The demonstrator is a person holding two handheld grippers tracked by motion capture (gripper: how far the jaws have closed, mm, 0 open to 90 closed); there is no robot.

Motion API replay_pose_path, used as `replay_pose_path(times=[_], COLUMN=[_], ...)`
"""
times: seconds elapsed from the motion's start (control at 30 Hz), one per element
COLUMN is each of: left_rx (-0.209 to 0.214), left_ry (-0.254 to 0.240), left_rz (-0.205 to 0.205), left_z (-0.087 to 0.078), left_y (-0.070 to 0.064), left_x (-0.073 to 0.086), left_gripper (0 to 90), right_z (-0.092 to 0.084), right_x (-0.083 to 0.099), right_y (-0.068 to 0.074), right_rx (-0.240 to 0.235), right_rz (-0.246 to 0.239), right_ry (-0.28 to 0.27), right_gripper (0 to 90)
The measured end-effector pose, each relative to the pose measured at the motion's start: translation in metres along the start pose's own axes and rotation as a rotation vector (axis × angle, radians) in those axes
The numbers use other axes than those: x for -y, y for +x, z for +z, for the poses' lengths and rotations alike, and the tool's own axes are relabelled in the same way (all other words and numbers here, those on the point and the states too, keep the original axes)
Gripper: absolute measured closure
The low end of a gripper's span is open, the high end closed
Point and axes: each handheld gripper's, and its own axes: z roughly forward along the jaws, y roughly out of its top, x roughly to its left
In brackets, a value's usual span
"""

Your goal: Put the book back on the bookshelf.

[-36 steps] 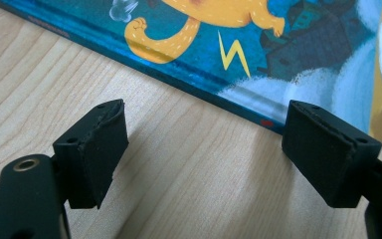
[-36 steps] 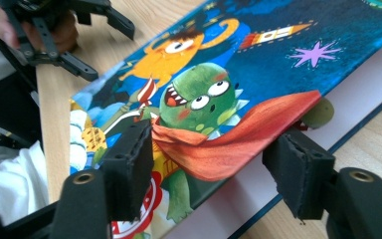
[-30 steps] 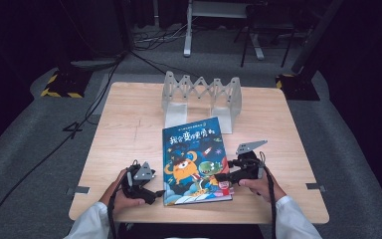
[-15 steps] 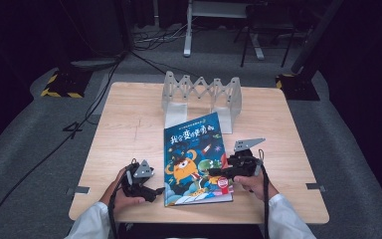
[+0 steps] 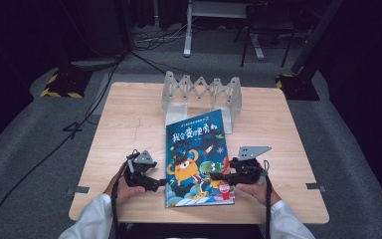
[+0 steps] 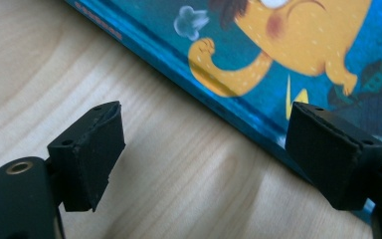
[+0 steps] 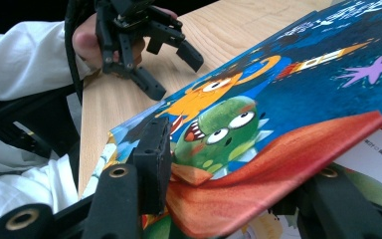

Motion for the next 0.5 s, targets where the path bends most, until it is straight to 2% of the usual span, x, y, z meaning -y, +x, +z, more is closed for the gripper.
replay_pose_path(times=[0.1, 0.13, 0.17, 0.5], left_rx=[0.008, 0.009, 0.009, 0.057], left_ry=[-0.008, -0.01, -0.008, -0.022], left_rz=[0.019, 0.027, 0.033, 0.025], left_z=[-0.002, -0.002, -0.002, 0.003], left_y=[-0.002, -0.003, -0.003, 0.0], left_x=[-0.003, -0.005, -0.006, -0.02], left_gripper=[16.1, 16.0, 16.0, 15.9], right_z=[-0.002, -0.004, -0.005, -0.008], right_x=[-0.001, -0.001, -0.001, -0.002], right_y=[0.004, 0.008, 0.009, 0.018], right_rx=[0.01, 0.015, 0.016, 0.031], right_rz=[-0.024, -0.056, -0.066, -0.147], right_ry=[-0.004, -0.013, -0.017, -0.037], right_gripper=[53.9, 53.9, 53.9, 53.9])
